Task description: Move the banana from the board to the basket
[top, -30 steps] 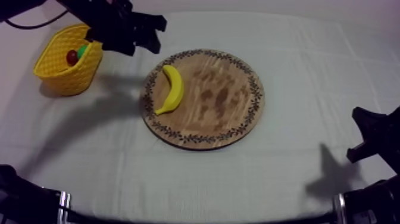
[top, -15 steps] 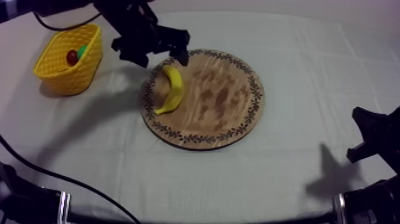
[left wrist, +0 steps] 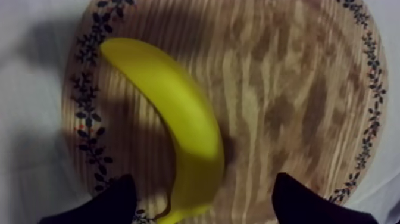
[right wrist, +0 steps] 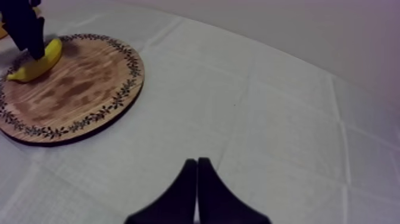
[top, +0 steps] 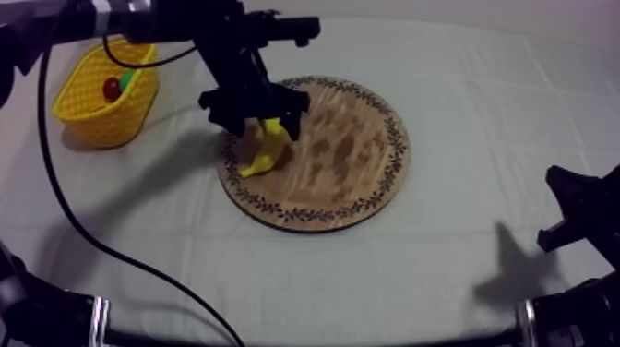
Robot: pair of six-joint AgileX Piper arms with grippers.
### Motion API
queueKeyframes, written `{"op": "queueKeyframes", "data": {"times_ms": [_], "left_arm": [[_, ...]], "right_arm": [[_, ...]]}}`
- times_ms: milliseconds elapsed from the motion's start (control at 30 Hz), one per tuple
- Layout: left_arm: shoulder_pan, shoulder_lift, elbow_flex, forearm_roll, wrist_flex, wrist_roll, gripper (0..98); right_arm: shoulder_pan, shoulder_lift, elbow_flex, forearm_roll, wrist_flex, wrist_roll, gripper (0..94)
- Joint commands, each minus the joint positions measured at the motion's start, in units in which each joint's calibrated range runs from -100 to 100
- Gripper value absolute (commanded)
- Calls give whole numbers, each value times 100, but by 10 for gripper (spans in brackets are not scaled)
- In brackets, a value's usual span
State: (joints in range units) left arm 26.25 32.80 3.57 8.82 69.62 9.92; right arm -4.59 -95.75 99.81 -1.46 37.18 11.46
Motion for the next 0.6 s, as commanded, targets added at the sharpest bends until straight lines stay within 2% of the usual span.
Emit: {"op": "queueKeyframes", "data": {"times_ms": [0,167,567], "left_arm": [[4,121,-18,10,43,-3,782],[-4,349,-144,-11,226,-23,707],[31,1004,-854,-15,658,-67,620]], "right_arm": [[-1,0,-3,2,0,0,4],[-1,0,-3,2,0,0,4],[-1,0,-3,2,0,0,4]]}}
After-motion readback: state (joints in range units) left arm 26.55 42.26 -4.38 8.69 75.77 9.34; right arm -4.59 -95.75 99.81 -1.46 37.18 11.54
